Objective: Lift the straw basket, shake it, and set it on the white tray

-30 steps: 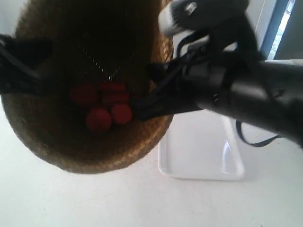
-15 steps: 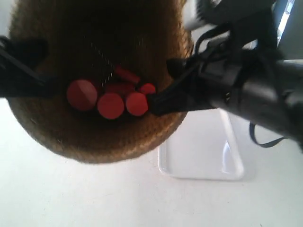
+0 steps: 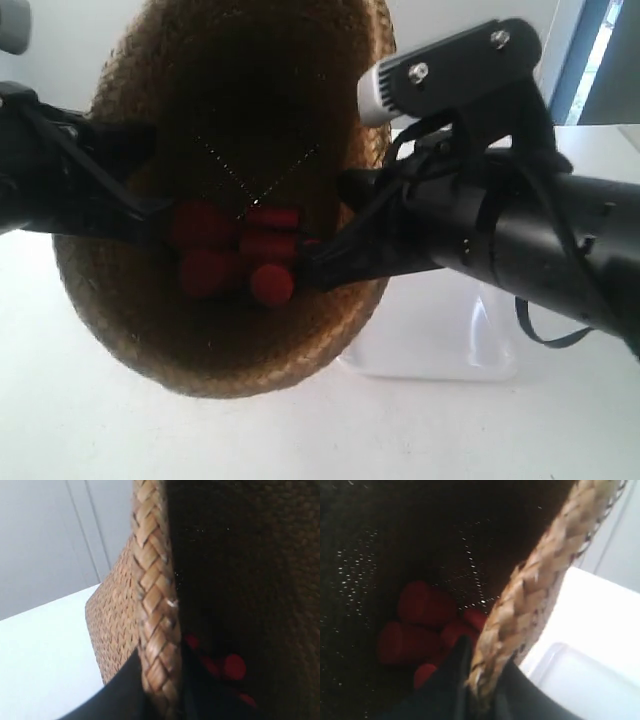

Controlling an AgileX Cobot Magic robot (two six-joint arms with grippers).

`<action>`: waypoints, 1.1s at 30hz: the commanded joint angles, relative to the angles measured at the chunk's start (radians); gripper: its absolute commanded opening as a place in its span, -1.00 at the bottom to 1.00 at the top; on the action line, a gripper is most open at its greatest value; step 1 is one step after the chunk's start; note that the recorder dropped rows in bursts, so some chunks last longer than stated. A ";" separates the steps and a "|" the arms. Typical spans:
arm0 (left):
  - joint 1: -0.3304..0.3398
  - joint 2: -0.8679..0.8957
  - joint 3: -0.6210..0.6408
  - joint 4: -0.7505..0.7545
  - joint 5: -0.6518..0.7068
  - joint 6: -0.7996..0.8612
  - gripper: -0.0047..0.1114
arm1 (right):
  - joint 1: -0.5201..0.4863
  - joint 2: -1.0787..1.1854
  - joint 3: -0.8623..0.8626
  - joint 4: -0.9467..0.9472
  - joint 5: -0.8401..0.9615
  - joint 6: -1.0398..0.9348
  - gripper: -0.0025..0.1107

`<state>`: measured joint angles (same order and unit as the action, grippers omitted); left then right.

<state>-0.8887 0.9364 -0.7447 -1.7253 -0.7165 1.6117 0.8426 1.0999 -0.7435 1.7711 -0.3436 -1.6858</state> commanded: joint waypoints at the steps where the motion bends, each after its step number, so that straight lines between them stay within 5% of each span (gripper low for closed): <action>1: 0.017 0.011 -0.012 0.014 -0.103 -0.018 -0.92 | 0.011 0.000 -0.017 -0.135 -0.074 -0.045 -0.96; 9: 0.028 0.006 -0.014 -0.019 0.060 0.000 -0.92 | 0.004 0.005 -0.024 -0.099 0.012 -0.045 -0.96; 24: 0.028 0.006 -0.020 -0.019 0.084 0.000 -0.92 | 0.004 0.007 -0.024 -0.066 -0.054 -0.045 -0.96; 33: 0.028 0.041 -0.136 -0.019 0.070 0.027 -0.92 | -0.013 0.007 -0.071 -0.027 -0.166 -0.112 -0.96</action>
<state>-0.8527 0.9599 -0.8328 -1.7265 -0.7055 1.5935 0.8455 1.1133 -0.7912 1.7811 -0.5097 -1.7252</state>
